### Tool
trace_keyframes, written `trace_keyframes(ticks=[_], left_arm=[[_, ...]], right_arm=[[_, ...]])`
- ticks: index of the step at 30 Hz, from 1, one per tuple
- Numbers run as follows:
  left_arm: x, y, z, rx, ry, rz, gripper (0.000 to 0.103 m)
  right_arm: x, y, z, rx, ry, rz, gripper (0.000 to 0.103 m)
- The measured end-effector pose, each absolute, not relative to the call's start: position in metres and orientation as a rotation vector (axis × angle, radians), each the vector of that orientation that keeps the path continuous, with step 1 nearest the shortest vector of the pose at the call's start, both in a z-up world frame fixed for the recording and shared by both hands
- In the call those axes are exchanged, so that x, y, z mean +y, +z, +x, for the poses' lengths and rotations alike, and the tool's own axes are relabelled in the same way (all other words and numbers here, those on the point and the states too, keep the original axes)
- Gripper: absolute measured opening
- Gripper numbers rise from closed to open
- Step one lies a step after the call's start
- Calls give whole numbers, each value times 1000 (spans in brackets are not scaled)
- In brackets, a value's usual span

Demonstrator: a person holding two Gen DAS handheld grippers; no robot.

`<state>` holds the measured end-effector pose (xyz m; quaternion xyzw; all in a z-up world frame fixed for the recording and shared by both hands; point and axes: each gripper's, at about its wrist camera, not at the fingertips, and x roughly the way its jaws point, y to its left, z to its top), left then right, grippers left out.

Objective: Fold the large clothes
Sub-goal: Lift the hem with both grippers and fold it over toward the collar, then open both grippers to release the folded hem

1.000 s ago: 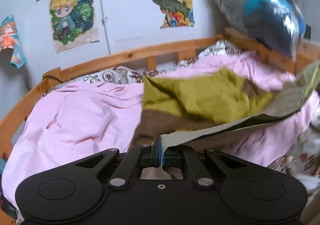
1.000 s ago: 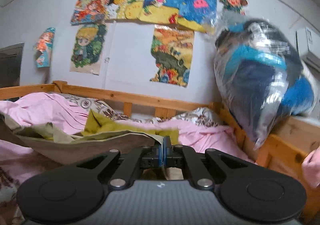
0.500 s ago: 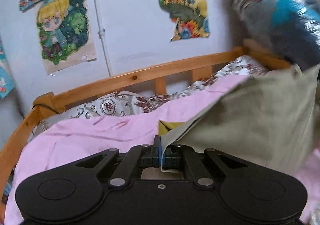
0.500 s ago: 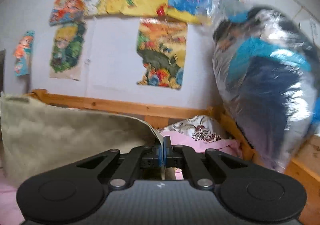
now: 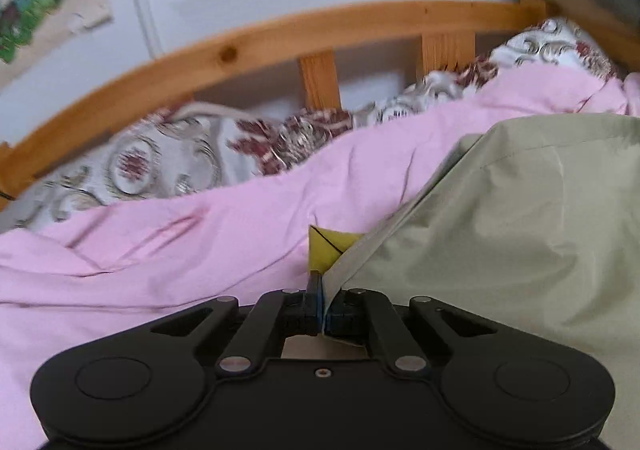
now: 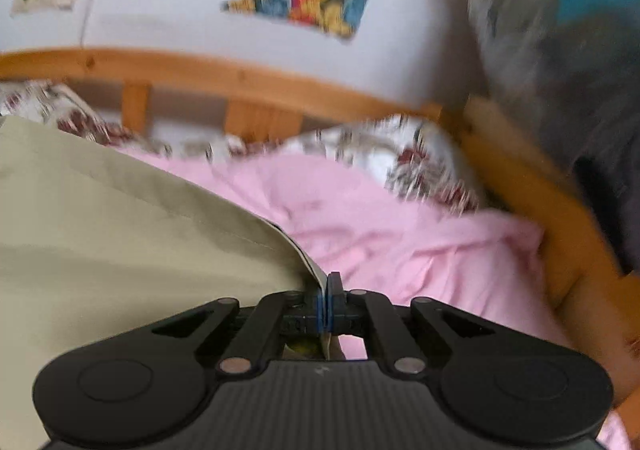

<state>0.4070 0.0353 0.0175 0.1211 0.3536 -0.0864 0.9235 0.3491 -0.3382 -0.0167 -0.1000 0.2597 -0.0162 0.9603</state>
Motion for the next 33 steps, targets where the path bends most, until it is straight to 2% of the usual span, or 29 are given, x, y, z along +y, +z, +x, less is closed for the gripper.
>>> trace_keyframes(ticks=[1, 3, 5, 7, 8, 9, 10, 11, 12, 13, 14, 15, 19, 21, 26, 29, 33], left_arm=[[36, 12, 414, 738, -184, 233, 2], [40, 5, 422, 760, -196, 198, 3], [44, 2, 427, 777, -208, 157, 6], [49, 2, 426, 780, -210, 145, 18], [52, 4, 424, 779, -206, 136, 22], [55, 7, 421, 777, -205, 121, 34], [59, 10, 417, 770, -206, 99, 53], [65, 15, 411, 756, -203, 75, 63], [69, 19, 406, 740, -190, 57, 81], [74, 24, 400, 719, -168, 42, 91], [79, 29, 393, 693, -142, 23, 95], [82, 32, 387, 675, -128, 8, 100], [91, 43, 365, 641, -76, -27, 102], [91, 47, 353, 612, -58, -32, 102], [72, 46, 324, 565, -103, -3, 102], [44, 40, 320, 552, -148, -9, 102], [-3, 23, 333, 542, -115, -6, 102]], right_arm=[[-340, -23, 353, 531, -39, -206, 9], [-346, -28, 358, 540, -36, -187, 25], [-358, -25, 357, 542, -11, -139, 31], [-367, -16, 353, 532, 9, -119, 46], [-370, -11, 347, 517, 14, -115, 61], [-373, -4, 339, 492, 19, -115, 79], [-373, 3, 328, 466, 23, -116, 86], [-373, 9, 319, 441, 30, -119, 94], [-372, 13, 309, 413, 44, -131, 97], [-368, 15, 297, 395, 60, -155, 99], [-363, 15, 290, 388, 77, -183, 103], [-357, 13, 283, 392, 101, -224, 103], [-328, -18, 272, 422, 121, -479, 103], [-326, -28, 282, 432, 16, -512, 103], [-360, -26, 324, 529, -315, -340, 103], [-336, -2, 316, 435, -324, -354, 103], [-286, 26, 295, 330, -45, -217, 103]])
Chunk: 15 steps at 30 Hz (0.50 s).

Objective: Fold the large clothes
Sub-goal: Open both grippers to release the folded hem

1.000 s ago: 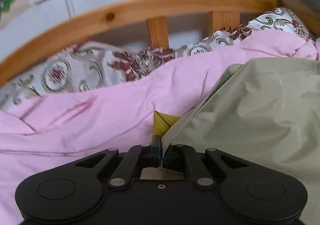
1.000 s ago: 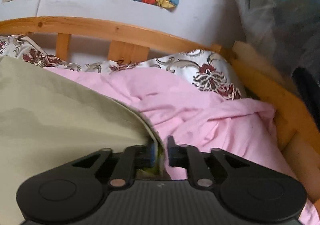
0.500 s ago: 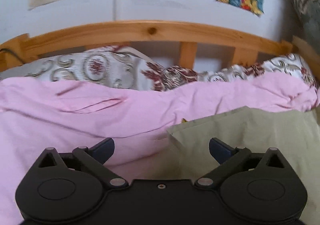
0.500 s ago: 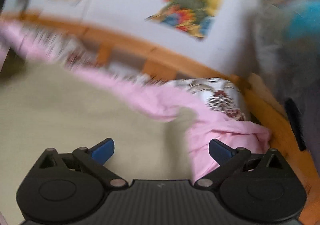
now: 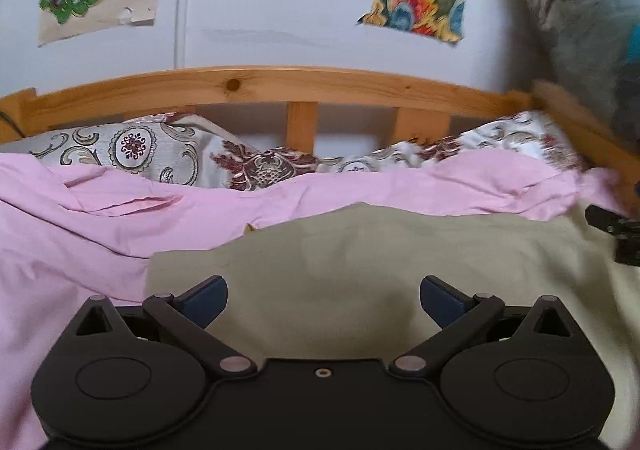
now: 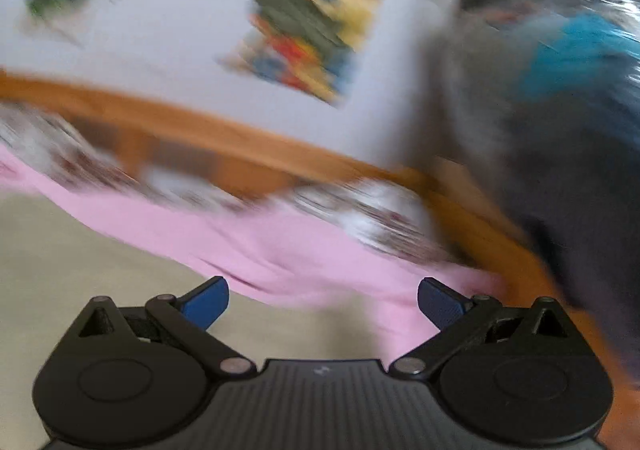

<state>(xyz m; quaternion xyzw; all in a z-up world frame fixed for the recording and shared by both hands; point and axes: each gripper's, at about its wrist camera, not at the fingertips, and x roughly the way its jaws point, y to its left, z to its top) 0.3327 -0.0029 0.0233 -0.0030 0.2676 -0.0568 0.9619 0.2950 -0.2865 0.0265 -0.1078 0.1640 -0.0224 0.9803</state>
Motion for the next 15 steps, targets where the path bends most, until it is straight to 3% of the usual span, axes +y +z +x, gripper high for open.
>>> trace_keyframes(ticks=[5, 15], left_arm=[[-41, 1, 363, 521, 12, 34, 102], [-40, -51, 417, 541, 107, 7, 102]], right_arm=[[-236, 17, 305, 307, 40, -91, 103], [-204, -54, 353, 306, -79, -341, 103]])
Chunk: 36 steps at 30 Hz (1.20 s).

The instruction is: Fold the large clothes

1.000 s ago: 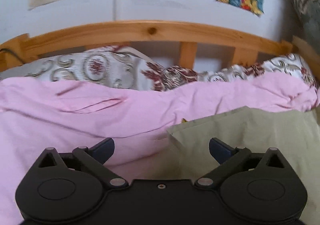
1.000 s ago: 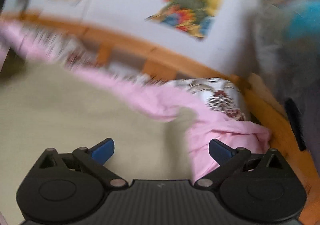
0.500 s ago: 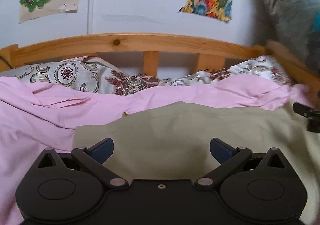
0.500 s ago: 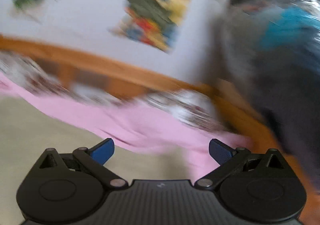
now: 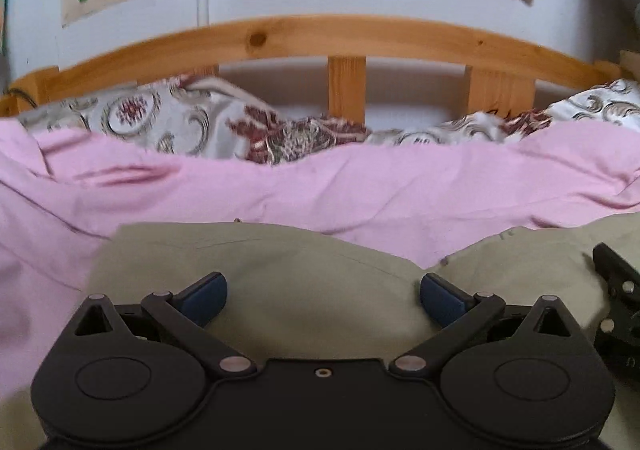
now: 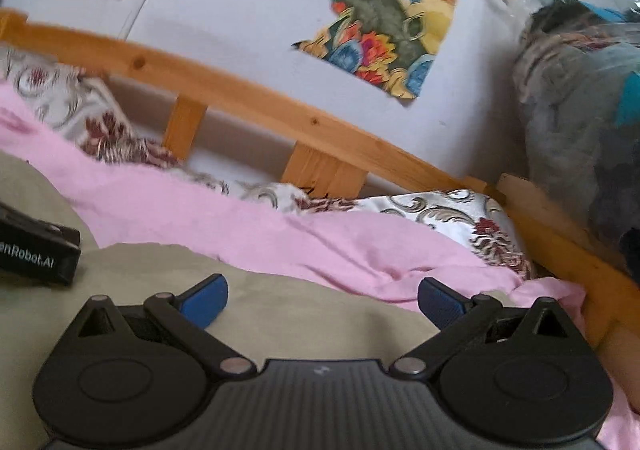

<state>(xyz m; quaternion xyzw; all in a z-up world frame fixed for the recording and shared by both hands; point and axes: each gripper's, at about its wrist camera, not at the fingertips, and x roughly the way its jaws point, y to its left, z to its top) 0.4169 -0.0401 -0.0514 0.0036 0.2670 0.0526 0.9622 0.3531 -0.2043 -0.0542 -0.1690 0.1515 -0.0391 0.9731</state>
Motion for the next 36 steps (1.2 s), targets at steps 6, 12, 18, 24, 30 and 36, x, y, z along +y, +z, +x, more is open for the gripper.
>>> trace_keyframes(ticks=[6, 12, 18, 24, 30, 36], left_arm=[[-43, -66, 426, 544, 117, 0, 102], [-39, -67, 426, 543, 107, -30, 102], [-39, -67, 424, 538, 104, -38, 102], [-36, -57, 420, 540, 119, -51, 102], [-14, -8, 365, 423, 138, -80, 102], [8, -24, 349, 422, 226, 26, 102]], right_arm=[[-212, -79, 371, 389, -53, -273, 103], [-221, -84, 376, 415, -29, -214, 103], [-225, -79, 375, 421, -10, -191, 103], [-254, -49, 361, 510, 91, -3, 103], [-228, -29, 292, 374, 42, -32, 103], [-186, -62, 268, 294, 87, -290, 103]])
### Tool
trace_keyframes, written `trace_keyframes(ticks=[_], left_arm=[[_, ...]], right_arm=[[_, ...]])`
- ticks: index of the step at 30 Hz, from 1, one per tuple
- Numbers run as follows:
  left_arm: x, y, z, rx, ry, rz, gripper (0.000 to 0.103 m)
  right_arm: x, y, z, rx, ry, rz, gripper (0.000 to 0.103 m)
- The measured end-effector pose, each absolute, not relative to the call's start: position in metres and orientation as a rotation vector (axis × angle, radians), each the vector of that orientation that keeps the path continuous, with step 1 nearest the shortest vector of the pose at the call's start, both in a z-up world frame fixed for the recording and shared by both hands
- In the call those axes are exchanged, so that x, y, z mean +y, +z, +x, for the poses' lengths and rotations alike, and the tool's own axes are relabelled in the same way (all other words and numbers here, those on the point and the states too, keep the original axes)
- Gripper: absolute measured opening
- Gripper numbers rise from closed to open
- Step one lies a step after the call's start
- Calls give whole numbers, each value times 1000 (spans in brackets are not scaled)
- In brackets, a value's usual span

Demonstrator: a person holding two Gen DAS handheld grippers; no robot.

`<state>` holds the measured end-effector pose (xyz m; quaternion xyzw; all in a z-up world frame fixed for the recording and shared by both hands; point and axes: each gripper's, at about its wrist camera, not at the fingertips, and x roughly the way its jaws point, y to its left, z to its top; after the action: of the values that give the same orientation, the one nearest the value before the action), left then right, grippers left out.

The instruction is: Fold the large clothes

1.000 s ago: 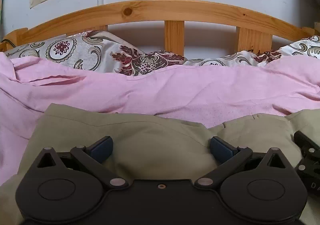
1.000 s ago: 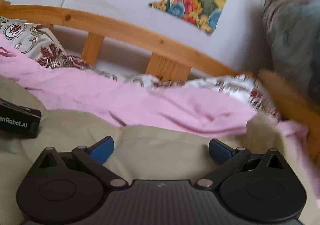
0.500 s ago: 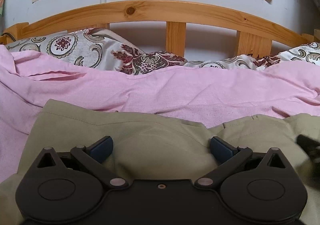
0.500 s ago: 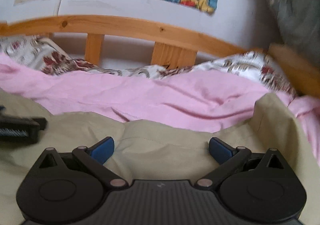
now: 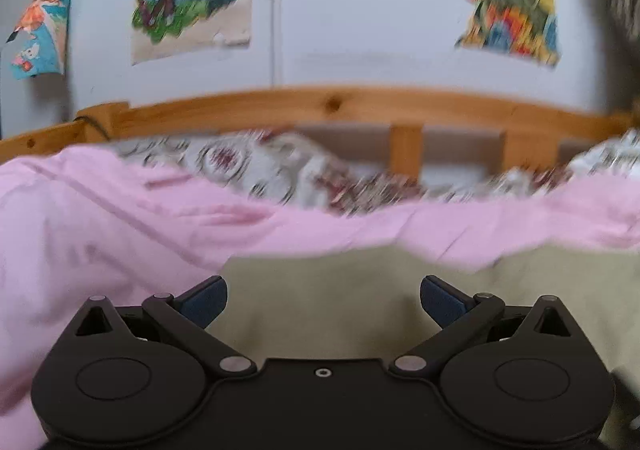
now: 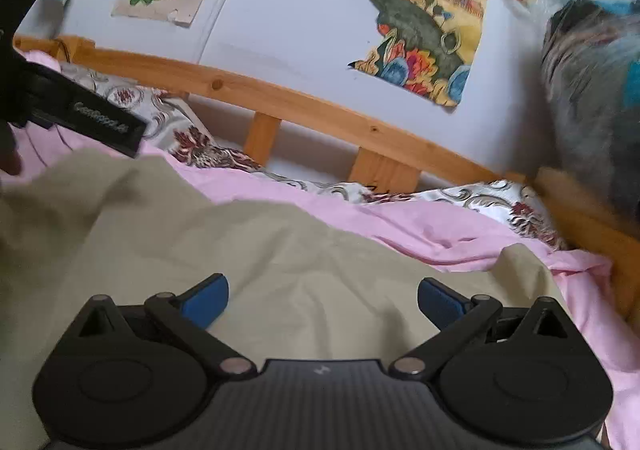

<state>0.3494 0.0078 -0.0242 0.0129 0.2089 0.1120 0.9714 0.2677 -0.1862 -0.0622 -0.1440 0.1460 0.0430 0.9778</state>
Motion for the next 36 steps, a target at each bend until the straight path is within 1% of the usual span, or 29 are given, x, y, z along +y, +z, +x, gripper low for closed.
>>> trace_keyframes(ticks=[2, 4, 9, 13, 19, 23, 25, 27, 30, 33, 36], left_arm=[[14, -41, 357, 499, 262, 25, 102], [21, -52, 360, 533, 266, -14, 102], [37, -59, 360, 541, 239, -120, 103], [39, -63, 363, 548, 237, -134, 102], [42, -60, 362, 557, 221, -146, 102], [54, -40, 345, 507, 201, -107, 102], [64, -30, 328, 459, 203, -73, 102], [75, -27, 318, 449, 207, -57, 102], [84, -36, 321, 509, 239, -32, 102], [86, -54, 331, 572, 264, -23, 102], [86, -60, 332, 565, 269, -34, 103]], right_arm=[[-188, -66, 272, 308, 85, -276, 103], [-190, -69, 278, 333, 92, -260, 103], [-190, -82, 286, 374, 97, -253, 103], [-192, -90, 295, 412, 104, -246, 103], [-195, -87, 293, 411, 112, -233, 103], [-233, -62, 283, 383, 142, -78, 103], [-258, -49, 274, 348, 56, -68, 103], [-280, -43, 272, 351, -20, -64, 103], [-312, -50, 276, 408, -135, -80, 103], [-335, -70, 281, 474, -152, 16, 103], [-334, -81, 287, 497, -147, 7, 103]])
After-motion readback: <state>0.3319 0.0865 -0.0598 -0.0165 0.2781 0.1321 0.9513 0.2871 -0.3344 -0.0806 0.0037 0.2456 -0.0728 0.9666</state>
